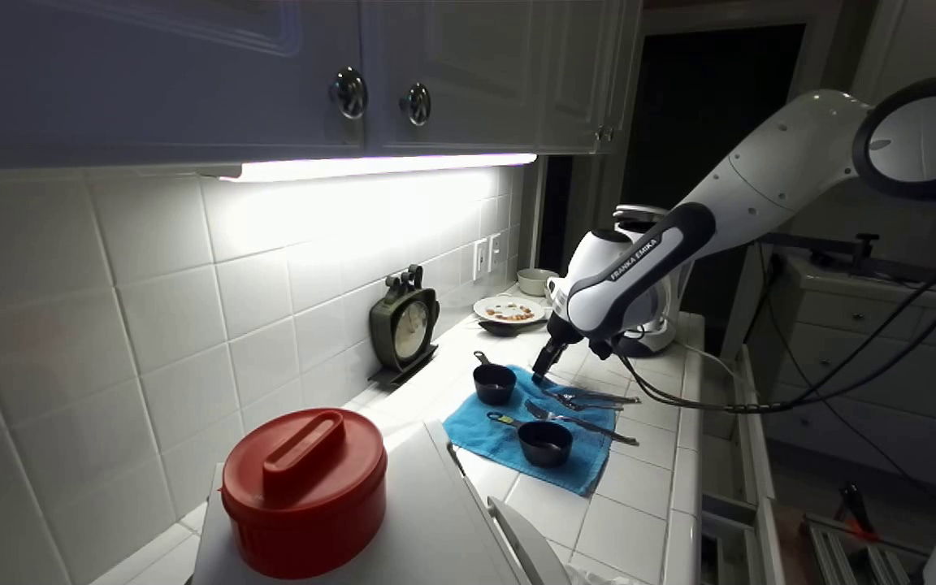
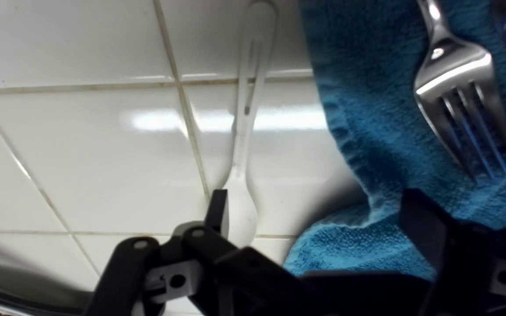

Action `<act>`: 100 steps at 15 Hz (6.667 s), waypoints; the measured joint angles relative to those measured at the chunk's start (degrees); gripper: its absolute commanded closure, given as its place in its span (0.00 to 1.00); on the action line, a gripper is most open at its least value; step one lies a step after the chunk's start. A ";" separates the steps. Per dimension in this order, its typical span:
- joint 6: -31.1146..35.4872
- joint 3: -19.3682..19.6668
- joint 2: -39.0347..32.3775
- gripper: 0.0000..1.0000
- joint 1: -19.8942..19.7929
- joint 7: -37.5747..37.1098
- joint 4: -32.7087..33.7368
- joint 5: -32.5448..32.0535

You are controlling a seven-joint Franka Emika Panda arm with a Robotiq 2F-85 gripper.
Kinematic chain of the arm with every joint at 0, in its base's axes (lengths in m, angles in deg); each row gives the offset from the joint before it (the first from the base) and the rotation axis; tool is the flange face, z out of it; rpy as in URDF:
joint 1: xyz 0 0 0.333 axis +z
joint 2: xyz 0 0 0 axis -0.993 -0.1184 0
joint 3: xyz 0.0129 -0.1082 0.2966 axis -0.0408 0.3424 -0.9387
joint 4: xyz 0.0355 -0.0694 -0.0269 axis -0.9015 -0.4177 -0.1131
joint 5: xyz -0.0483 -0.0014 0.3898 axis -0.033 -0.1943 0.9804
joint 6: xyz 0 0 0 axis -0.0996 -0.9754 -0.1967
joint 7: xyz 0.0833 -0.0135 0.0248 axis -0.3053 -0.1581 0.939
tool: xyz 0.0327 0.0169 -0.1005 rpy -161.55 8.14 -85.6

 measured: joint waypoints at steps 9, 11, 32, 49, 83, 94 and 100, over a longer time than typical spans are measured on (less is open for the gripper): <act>0.44 2.90 1.61 0.00 -0.38 -0.71 -0.55 0.00; 1.13 3.25 1.41 0.00 -0.50 -1.23 -1.11 0.00; 9.24 1.99 -2.55 0.92 -0.60 -8.22 -1.67 0.19; 10.24 0.76 2.11 0.94 -0.69 -7.29 -5.02 0.28; 16.84 -1.01 -2.45 0.79 -5.00 -4.46 -4.45 0.43; 17.00 -2.15 -3.41 0.95 -5.36 -5.48 -2.22 0.43; 16.21 -4.49 -2.23 0.95 -6.39 -5.13 -2.85 0.42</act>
